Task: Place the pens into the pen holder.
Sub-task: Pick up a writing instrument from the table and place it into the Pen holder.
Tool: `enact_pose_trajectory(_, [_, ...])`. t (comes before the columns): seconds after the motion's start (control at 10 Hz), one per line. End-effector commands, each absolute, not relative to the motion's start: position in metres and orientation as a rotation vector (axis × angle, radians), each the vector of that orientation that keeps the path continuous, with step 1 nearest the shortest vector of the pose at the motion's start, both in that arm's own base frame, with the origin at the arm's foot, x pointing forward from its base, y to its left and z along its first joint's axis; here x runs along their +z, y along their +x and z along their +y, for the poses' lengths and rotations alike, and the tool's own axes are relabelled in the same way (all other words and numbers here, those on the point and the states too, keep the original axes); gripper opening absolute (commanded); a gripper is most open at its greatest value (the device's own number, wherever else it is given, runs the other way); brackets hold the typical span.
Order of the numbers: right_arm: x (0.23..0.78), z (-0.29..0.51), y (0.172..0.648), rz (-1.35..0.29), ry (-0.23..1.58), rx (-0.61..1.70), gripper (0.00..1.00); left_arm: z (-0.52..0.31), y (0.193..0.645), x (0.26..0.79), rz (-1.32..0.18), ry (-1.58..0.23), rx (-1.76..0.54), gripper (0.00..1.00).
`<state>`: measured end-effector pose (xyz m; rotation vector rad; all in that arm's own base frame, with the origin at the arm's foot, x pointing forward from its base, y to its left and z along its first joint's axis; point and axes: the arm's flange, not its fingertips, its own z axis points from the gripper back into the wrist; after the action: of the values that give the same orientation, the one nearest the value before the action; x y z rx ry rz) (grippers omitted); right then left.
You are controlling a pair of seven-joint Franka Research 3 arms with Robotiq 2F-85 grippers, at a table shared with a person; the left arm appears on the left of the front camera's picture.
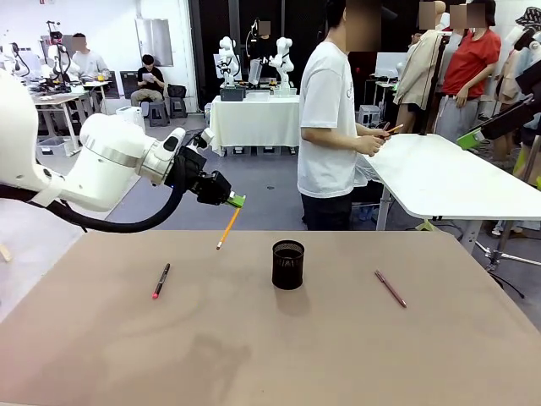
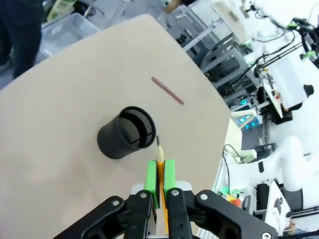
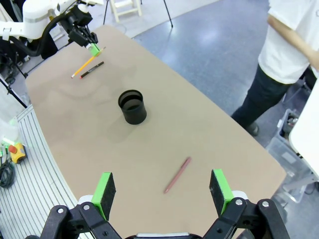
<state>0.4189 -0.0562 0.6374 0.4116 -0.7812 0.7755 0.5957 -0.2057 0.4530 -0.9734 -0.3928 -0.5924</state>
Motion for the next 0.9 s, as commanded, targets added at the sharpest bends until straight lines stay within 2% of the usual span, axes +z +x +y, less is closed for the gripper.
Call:
enact_pose_trajectory(0.0, [0.639, -0.055, 0.42, -0.796, 0.424, 0.779, 1.0, -0.201, 0.603, 0.46, -0.353, -0.965, -0.531, 0.0])
enact_pose_trajectory(0.3, [0.639, -0.055, 0.42, -0.796, 0.424, 0.779, 1.0, -0.199, 0.599, 0.454, -0.371, -0.97, -0.537, 0.0])
enact_pose_trajectory(0.4, [0.639, -0.055, 0.42, -0.796, 0.424, 0.779, 1.0, -0.203, 0.607, 0.451, -0.46, -0.985, -0.59, 0.0])
enact_pose_trajectory(0.8, [0.639, -0.055, 0.42, -0.796, 0.424, 0.779, 1.0, -0.195, 0.613, 0.468, -0.595, -1.283, -0.695, 0.0])
